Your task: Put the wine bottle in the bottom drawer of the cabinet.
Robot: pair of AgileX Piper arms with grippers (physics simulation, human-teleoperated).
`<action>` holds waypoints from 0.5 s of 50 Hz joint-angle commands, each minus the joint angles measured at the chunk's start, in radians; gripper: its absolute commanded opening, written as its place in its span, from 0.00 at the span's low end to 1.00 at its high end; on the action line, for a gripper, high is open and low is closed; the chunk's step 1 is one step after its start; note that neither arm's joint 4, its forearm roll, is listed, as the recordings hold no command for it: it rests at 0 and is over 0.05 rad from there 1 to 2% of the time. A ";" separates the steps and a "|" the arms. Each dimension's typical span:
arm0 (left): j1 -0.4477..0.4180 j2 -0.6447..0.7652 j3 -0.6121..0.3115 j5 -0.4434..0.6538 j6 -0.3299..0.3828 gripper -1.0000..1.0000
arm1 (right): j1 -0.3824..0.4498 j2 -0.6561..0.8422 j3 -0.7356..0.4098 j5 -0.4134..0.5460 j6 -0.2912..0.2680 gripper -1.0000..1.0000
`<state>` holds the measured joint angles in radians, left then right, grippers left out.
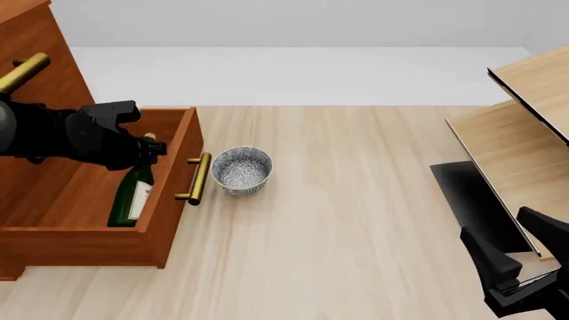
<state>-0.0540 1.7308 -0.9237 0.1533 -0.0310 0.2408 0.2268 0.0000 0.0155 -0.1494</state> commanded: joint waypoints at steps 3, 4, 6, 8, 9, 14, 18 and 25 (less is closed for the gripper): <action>0.001 0.016 0.032 0.012 0.009 0.00 | 0.000 -0.007 0.000 0.007 -0.002 1.00; 0.007 0.015 0.031 0.011 0.008 0.00 | 0.000 -0.005 0.000 0.006 0.000 1.00; 0.001 0.015 0.031 0.012 0.008 0.00 | 0.000 -0.006 0.000 0.007 -0.001 1.00; 0.012 0.016 0.032 0.008 0.018 0.00 | 0.000 -0.004 0.000 0.006 -0.001 1.00; 0.008 0.015 0.033 0.007 0.018 0.00 | 0.000 -0.008 0.000 0.009 -0.001 1.00; 0.013 0.014 0.028 0.009 0.011 0.00 | 0.000 -0.014 0.000 0.015 -0.001 1.00; 0.028 0.012 0.033 -0.003 0.044 0.00 | 0.001 -0.005 0.000 0.006 0.002 1.00; 0.023 0.015 0.033 0.002 0.025 0.00 | 0.002 0.004 0.000 -0.001 -0.001 1.00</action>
<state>-0.0405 1.7364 -0.9093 0.1522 -0.0146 0.2418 0.2217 0.0000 0.0222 -0.1500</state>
